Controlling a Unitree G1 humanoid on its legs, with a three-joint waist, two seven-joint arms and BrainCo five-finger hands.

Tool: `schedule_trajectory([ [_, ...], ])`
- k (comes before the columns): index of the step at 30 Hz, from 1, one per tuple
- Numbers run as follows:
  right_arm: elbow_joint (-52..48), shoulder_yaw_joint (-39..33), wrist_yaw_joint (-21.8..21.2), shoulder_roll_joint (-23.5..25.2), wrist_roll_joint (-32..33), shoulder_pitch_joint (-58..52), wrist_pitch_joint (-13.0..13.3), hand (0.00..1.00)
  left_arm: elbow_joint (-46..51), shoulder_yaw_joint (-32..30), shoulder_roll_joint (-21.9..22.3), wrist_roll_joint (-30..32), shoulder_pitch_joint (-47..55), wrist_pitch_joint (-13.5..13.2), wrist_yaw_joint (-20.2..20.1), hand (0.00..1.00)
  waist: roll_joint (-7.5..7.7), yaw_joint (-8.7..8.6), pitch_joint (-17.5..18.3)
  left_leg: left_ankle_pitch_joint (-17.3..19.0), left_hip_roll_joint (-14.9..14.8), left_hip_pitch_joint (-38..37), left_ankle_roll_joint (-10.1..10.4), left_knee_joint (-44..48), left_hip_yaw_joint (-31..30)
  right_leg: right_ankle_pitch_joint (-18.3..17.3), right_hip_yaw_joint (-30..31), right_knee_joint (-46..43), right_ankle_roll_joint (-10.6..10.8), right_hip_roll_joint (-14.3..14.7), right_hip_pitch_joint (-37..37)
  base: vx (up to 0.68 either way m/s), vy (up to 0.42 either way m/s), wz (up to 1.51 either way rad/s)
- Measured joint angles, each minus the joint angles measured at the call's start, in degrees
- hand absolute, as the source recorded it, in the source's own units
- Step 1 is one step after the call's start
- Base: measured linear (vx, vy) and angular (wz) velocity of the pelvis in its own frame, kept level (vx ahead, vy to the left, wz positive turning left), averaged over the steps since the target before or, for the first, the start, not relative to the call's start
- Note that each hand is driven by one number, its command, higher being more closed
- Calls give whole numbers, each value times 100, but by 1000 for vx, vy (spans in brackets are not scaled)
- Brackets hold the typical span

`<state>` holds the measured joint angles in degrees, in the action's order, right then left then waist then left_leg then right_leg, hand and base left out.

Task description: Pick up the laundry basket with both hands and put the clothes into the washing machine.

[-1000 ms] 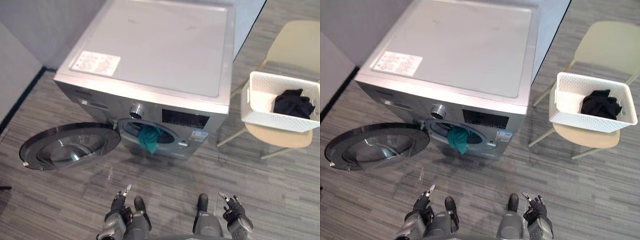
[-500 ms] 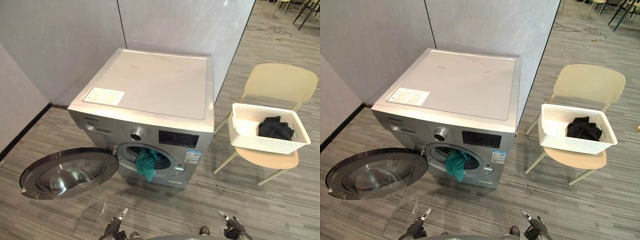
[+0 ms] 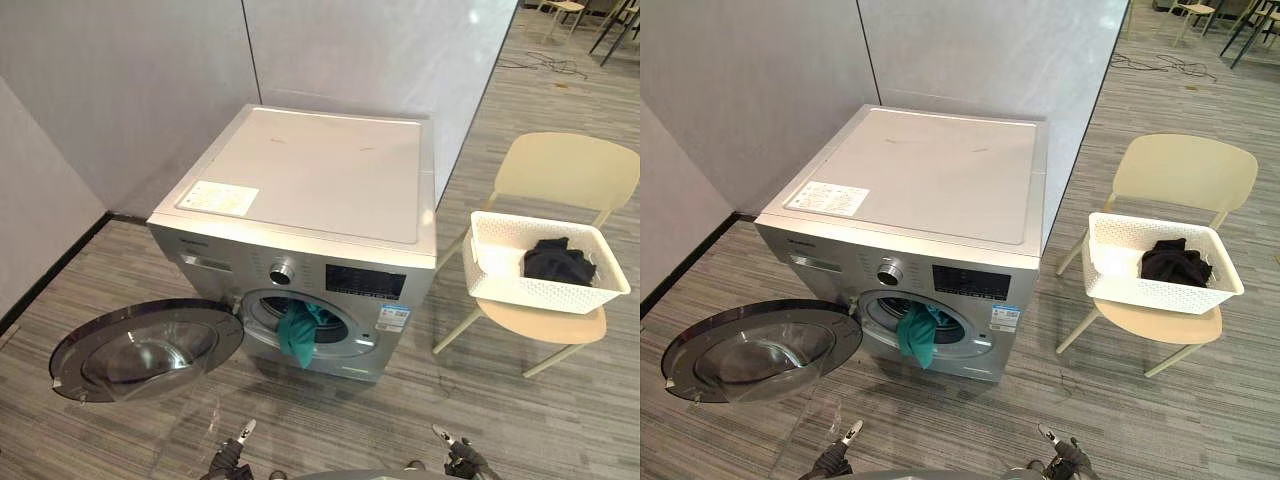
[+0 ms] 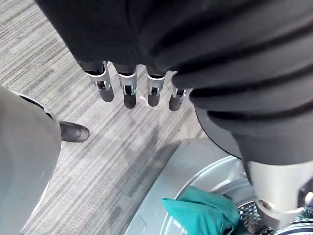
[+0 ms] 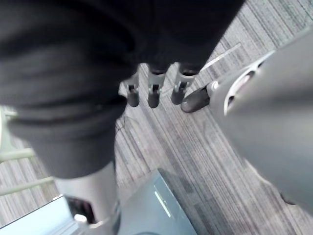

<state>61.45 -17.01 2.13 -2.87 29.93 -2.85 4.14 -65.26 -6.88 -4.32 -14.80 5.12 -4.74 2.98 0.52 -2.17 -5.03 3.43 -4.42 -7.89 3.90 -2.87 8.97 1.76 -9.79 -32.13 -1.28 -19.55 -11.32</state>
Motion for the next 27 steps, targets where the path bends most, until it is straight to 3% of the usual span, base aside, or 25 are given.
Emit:
schedule_trajectory([
  [2, -98, 21, 3, 89, 99, 8, 101, 0, 29, -44, -1, 86, -4, 12, -29, 0, -53, -6, -69, 100, -70, -139, -133, 20, 52, 213, 290, -649, 48, 66, -366, 76, 53, -17],
  [3, -195, 82, 5, 179, 100, 25, 92, 0, 58, -175, -53, 158, -24, 38, -29, 0, 55, -4, -124, 233, -143, -152, -156, 167, 62, -265, 450, -1039, 365, 377, -569, 142, -23, -17],
  [4, -258, 160, 0, 230, 101, 21, 107, 0, 60, -313, -45, 208, -47, 51, -22, 0, 110, -14, -159, 313, -252, -108, -130, 284, 61, -714, 448, -1177, 434, 773, -708, 136, -56, -2],
  [6, -246, 235, 8, 245, 143, 9, 117, 0, 53, -434, -17, 208, -112, 61, -29, 0, 124, -20, -167, 380, -350, -91, -61, 311, 7, -947, 173, -729, 509, 1180, -700, 150, -90, 19],
  [8, -250, 241, 17, 247, 154, 12, 138, 0, 54, -507, -2, 248, -175, 71, -24, 0, 156, -28, -154, 423, -273, -83, 12, 292, -83, -866, 51, 369, 483, 1415, -583, 182, -115, 33],
  [9, -219, 225, 17, 225, 155, 8, 162, 0, 31, -534, 52, 319, -249, 76, -9, 0, 152, -21, -204, 453, -217, -128, 113, 289, -194, -839, -5, 783, 48, 1471, -366, 275, -123, 37],
  [10, -239, 154, 19, 180, 153, 61, 199, 0, 34, -650, 183, 439, -293, 75, -9, 0, -122, -19, -247, 428, -343, -106, 155, 328, -263, -870, -144, 920, 28, 1572, -228, 288, -103, 32],
  [11, -236, 100, 23, 154, 153, 98, 199, 0, 34, -699, 323, 456, -294, 73, -4, 0, -175, -28, -268, 418, -383, -152, 167, 309, -262, -911, -185, 936, 1, 1613, -211, 368, -84, 11],
  [12, -222, 120, 26, 141, 153, 194, 197, 0, 43, -724, 372, 542, -345, 66, 7, 0, -323, 0, -228, 336, -477, -234, 296, 299, -244, -1005, -184, 964, -47, 1721, -123, 313, -87, -4],
  [13, -222, 121, 26, 161, 153, 226, 198, 0, 41, -725, 384, 556, -328, 69, 8, 0, -316, -1, -233, 332, -514, -262, 304, 377, -241, -1052, -189, 1033, -58, 1761, -27, 351, -136, 0],
  [15, -237, 134, 19, 277, 153, 253, 210, 0, 77, -735, 339, 544, -378, 58, -15, 0, -174, -7, -288, 360, -599, -170, 334, 1073, -268, -1093, -274, 1375, -88, 1816, 472, 228, -156, 25],
  [16, -369, 317, 18, 369, 151, 203, 204, 0, 335, -735, 368, 521, -412, 42, -12, 0, -84, 13, -260, 484, -727, 439, 390, 2413, -307, -1107, -357, 1672, -71, 1866, 777, 188, -150, 32],
  [18, -535, 613, 10, 357, 143, 176, 207, 0, 533, -723, 438, 525, -421, 14, 10, 0, -7, 58, -313, 508, -851, 1203, 451, 3942, -511, -1118, -438, 1809, -98, 1898, 954, 144, -87, 18],
  [19, -653, 791, 8, 354, 136, 197, 206, 0, 648, -698, 510, 541, -454, -34, 54, 0, -38, 101, -332, 529, -881, 1653, 428, 4805, -571, -1128, -439, 1839, -162, 1918, 1064, 158, -11, -6],
  [20, -692, 873, 13, 380, 94, 233, 211, 0, 664, -643, 566, 537, -518, -64, 93, 0, -53, 144, -361, 585, -877, 1919, 361, 5103, -456, -1124, -434, 1854, -175, 1907, 1201, 165, 14, -13],
  [22, -656, 919, 29, 371, 8, 239, 207, 0, 749, -467, 609, 534, -532, -106, 108, 0, -42, 168, -372, 655, -774, 2097, 243, 4552, -234, -1124, -423, 1838, -173, 1809, 1281, 176, 109, -17],
  [24, -661, 1160, 33, 243, -160, 244, 203, 0, 747, -214, 617, 529, -534, -136, 113, 0, -153, 147, -380, 155, -649, 2115, 146, 3002, -216, -1137, -374, 1792, -76, 1810, 1219, 146, 152, -18],
  [27, -751, 1477, 164, 103, -443, 342, 233, 0, 765, -32, 573, 522, -599, -177, 167, 0, -6, 183, -470, 168, -402, 1923, 51, 2175, -96, -1185, -283, 1677, 68, 1617, 825, 68, 141, 2],
])
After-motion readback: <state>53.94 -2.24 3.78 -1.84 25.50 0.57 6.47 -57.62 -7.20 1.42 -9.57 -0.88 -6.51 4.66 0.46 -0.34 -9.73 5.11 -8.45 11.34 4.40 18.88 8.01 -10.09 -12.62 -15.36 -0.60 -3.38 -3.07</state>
